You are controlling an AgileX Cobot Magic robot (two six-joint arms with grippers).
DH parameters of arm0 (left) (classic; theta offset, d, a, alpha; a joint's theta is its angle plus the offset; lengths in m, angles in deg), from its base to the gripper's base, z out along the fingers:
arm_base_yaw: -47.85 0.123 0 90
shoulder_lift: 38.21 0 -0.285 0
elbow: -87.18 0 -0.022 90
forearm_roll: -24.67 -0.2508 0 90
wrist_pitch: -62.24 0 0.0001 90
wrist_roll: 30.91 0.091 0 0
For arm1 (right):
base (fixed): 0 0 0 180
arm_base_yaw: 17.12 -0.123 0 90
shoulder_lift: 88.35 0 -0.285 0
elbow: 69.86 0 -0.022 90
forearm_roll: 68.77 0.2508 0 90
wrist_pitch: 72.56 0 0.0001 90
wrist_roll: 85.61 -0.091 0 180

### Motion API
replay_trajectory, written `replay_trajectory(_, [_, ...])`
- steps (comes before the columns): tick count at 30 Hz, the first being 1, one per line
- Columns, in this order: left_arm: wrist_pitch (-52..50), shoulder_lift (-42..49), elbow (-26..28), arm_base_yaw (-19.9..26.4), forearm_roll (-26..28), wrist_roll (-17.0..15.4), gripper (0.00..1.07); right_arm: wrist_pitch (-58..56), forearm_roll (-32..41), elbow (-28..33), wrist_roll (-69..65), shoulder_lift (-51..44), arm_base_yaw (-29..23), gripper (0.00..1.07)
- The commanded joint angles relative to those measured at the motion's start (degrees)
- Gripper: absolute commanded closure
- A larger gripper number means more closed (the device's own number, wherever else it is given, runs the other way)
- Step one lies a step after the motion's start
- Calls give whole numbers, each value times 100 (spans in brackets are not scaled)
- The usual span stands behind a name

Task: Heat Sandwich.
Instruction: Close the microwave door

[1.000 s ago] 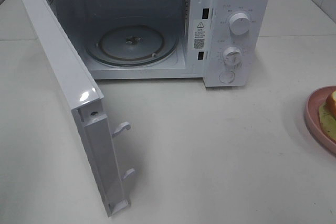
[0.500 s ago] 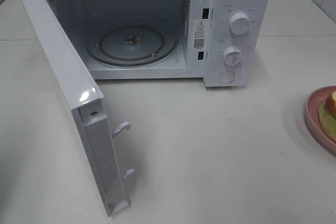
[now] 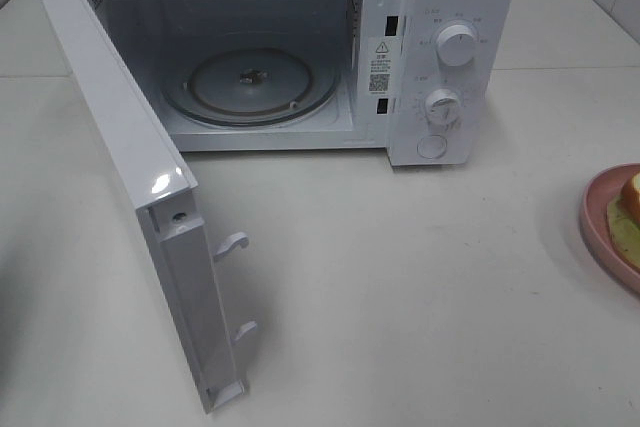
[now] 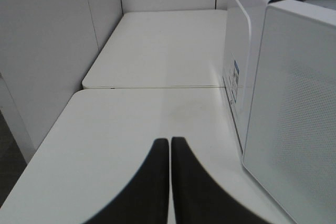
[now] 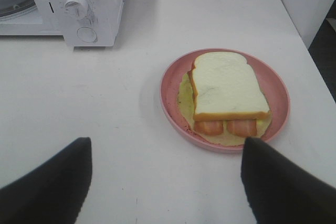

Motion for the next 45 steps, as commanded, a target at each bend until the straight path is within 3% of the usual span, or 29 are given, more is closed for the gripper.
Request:
replay_trajectory(1, [-756,-590,-23,-143,-69,-34,106,11,-17,17,69,-143,34,31])
replay_trajectory(11, [-1902,-2435,235,-911,-149,-34,106,11,-17,17,69,-143,34,31])
replay_trajectory(18, [-2361,-3214,401,-1209,-298,-103,106,11,-17,17,69,-143,34,31])
replay_trajectory(25, [-2653,-3959,762,-1644,-814,-269,106,11,-17,17,69,-143,34,31])
replay_trajectory(38, [-2813,-4756,1324,-2435,-779,-269,106,11,-17,17,69,-143,34,31])
replay_trajectory(45, [-2756,-5099,1902,-3031,-298,-292,106,11,-17,17,69,-143,34,31])
